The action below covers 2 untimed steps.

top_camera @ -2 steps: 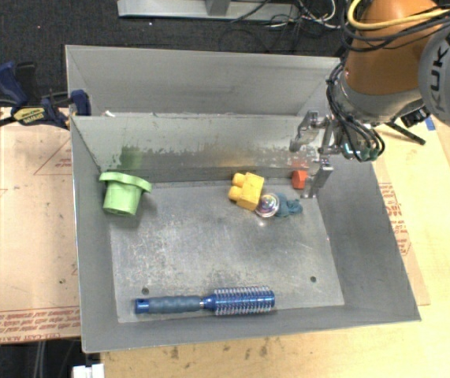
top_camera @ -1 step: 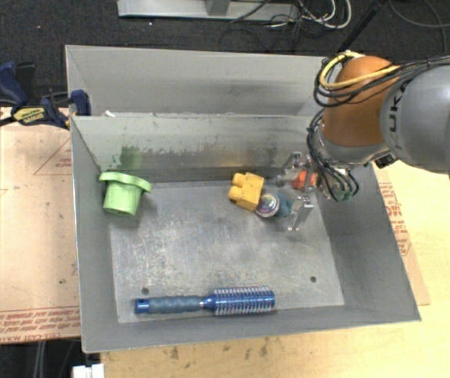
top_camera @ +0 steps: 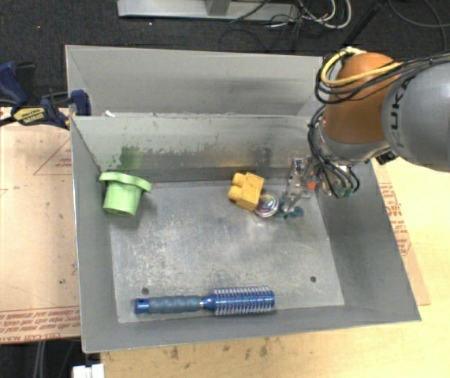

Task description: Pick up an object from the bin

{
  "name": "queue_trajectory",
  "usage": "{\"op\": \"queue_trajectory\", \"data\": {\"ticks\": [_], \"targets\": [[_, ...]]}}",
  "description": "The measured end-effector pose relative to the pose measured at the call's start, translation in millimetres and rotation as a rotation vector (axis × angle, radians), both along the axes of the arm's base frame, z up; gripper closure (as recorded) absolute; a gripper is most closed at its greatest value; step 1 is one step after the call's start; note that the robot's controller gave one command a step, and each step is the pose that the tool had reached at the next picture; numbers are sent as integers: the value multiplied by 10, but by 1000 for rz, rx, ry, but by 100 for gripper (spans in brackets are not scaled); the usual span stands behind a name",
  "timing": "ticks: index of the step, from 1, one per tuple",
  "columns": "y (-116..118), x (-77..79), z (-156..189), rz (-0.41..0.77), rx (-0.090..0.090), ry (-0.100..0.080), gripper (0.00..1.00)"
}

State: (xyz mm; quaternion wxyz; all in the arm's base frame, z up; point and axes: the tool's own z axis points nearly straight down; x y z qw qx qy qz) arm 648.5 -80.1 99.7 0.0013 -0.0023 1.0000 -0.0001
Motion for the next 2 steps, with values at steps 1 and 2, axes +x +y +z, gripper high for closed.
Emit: {"op": "queue_trajectory", "data": {"ticks": [1,2], "targets": [[-171,73,-91,-23,5,-7,100],[-307,29,-149,-42,7,-16,100]]}}
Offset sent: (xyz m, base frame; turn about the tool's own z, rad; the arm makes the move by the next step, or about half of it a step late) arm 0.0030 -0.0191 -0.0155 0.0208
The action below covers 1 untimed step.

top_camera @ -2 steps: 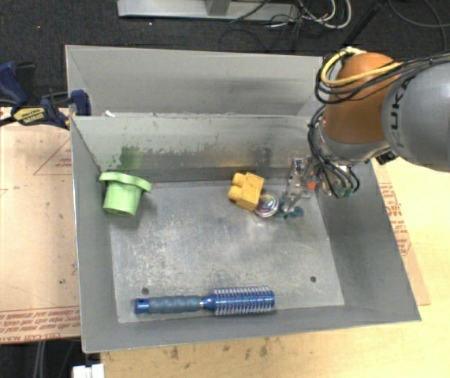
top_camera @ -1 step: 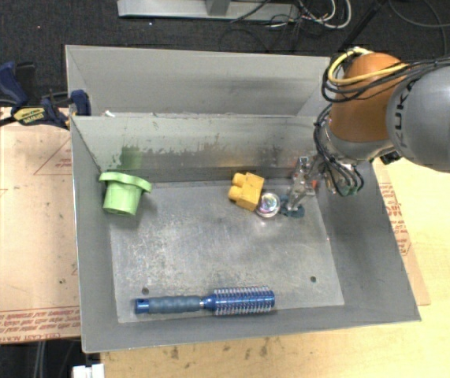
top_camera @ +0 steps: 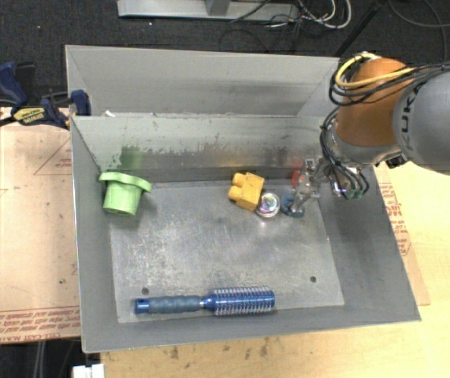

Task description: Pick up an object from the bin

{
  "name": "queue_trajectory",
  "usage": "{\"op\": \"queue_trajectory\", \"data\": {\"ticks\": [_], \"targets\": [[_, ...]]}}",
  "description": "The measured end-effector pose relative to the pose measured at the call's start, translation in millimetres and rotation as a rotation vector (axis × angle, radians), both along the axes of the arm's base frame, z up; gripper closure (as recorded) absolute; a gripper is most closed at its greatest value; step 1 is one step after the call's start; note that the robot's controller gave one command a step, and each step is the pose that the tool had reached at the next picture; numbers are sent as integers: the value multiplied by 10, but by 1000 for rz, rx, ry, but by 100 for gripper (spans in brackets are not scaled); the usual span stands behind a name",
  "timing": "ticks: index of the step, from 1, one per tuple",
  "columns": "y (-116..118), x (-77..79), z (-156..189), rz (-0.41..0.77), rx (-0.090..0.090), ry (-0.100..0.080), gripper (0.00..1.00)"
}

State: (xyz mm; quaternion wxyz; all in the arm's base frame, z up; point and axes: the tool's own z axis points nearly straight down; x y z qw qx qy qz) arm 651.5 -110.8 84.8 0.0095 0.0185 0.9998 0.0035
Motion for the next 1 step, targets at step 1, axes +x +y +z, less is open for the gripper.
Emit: {"op": "queue_trajectory", "data": {"ticks": [1], "targets": [[-314,-9,211,-24,-8,11,100]]}}
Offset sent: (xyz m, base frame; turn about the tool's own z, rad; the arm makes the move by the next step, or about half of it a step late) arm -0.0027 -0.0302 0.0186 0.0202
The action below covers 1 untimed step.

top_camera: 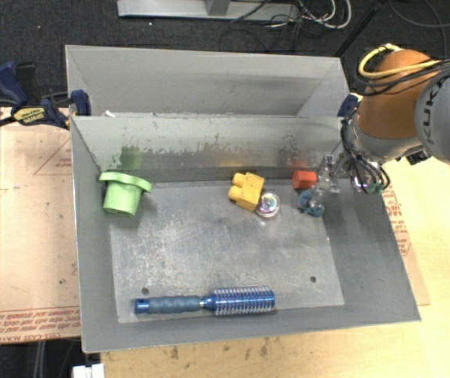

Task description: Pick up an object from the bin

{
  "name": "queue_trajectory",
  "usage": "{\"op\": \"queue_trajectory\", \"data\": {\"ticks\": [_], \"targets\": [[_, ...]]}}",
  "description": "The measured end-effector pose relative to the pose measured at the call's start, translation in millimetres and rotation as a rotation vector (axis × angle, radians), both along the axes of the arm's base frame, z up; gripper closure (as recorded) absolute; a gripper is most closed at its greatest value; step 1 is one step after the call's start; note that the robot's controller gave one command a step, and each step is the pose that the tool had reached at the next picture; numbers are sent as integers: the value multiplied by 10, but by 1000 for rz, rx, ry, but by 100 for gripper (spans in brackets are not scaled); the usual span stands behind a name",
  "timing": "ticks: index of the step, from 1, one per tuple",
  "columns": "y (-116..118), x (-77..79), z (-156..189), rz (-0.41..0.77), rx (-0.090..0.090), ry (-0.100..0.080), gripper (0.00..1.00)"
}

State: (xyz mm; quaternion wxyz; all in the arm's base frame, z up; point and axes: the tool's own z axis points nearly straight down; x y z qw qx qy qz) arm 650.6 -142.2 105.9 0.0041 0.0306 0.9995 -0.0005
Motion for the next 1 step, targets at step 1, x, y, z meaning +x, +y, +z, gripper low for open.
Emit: {"op": "queue_trajectory", "data": {"ticks": [1], "targets": [[151,-31,-184,-141,-6,-10,100]]}}
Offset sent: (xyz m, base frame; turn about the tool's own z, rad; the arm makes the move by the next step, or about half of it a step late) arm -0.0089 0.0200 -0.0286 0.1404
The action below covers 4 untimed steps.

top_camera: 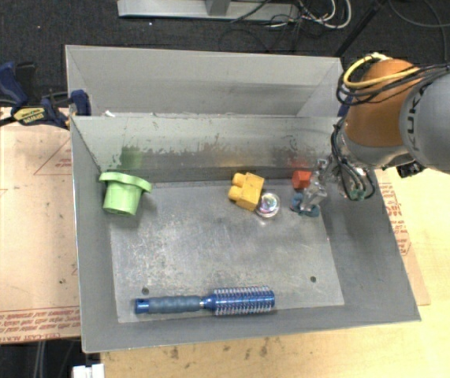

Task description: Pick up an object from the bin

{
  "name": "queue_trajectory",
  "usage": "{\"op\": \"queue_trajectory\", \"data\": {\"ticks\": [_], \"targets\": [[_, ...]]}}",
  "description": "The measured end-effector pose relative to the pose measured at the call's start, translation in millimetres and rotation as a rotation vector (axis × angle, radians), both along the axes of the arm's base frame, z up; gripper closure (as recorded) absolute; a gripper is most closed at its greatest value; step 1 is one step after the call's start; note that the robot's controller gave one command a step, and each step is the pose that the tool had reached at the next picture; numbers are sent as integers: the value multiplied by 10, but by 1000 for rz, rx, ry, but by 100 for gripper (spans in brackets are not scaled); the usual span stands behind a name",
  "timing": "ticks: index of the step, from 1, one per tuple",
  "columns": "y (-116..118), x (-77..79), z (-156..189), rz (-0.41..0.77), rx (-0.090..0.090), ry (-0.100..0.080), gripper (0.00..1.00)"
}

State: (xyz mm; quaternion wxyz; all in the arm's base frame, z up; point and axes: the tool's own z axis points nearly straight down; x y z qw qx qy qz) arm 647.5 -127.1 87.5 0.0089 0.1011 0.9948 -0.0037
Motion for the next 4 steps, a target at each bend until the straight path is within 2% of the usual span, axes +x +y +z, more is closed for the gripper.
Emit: {"op": "queue_trajectory", "data": {"ticks": [1,2,3,4], "targets": [[-207,-39,15,-89,12,4,100],[-196,21,29,-149,11,11,100],[-66,39,34,-201,9,8,100],[132,-134,69,-231,12,11,100]]}}
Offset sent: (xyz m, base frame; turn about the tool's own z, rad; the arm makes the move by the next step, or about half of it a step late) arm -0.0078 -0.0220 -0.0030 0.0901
